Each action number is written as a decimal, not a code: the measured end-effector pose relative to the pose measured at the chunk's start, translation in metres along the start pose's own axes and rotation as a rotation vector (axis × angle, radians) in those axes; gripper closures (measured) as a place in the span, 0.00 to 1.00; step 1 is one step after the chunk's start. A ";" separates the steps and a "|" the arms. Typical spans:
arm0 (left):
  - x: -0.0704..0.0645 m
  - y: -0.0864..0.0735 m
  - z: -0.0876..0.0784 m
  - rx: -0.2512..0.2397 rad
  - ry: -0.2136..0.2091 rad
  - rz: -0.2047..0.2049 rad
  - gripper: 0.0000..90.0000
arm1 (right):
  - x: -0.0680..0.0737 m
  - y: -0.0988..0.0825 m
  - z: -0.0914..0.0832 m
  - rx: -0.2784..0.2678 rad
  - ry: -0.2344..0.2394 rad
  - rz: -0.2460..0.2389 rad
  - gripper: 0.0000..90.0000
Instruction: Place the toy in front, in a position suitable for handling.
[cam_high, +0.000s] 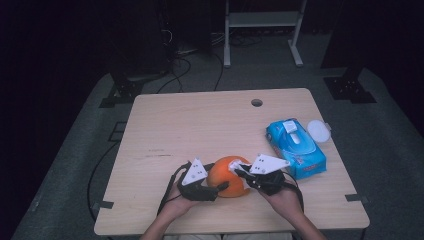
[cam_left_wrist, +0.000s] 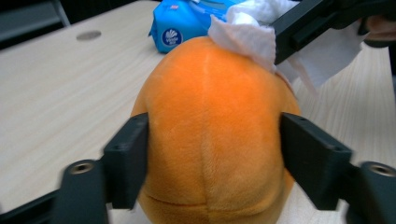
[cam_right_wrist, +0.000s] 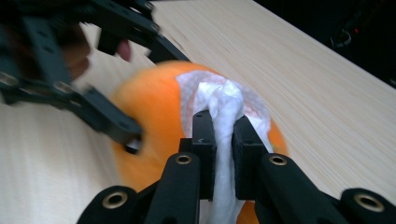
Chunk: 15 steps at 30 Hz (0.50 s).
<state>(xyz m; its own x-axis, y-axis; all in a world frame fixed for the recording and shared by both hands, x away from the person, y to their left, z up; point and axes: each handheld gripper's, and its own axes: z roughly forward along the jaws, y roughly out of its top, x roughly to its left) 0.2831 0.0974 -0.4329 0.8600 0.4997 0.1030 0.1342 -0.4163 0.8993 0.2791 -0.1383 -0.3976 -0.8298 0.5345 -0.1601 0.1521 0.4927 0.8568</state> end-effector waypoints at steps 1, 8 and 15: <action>-0.003 0.001 0.000 0.005 0.005 0.040 0.37 | 0.005 0.003 0.000 -0.018 0.019 -0.009 0.91; -0.014 0.002 0.001 0.016 0.013 0.131 0.41 | 0.012 0.013 -0.002 -0.022 0.029 -0.052 0.91; -0.005 0.002 0.001 0.015 -0.028 0.051 0.25 | -0.019 -0.009 -0.011 0.024 -0.034 0.040 0.91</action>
<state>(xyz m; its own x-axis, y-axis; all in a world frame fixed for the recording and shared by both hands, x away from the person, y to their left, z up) 0.2797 0.0937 -0.4320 0.8792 0.4566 0.1362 0.0974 -0.4519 0.8867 0.2881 -0.1606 -0.3970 -0.8043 0.5769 -0.1425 0.1980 0.4862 0.8511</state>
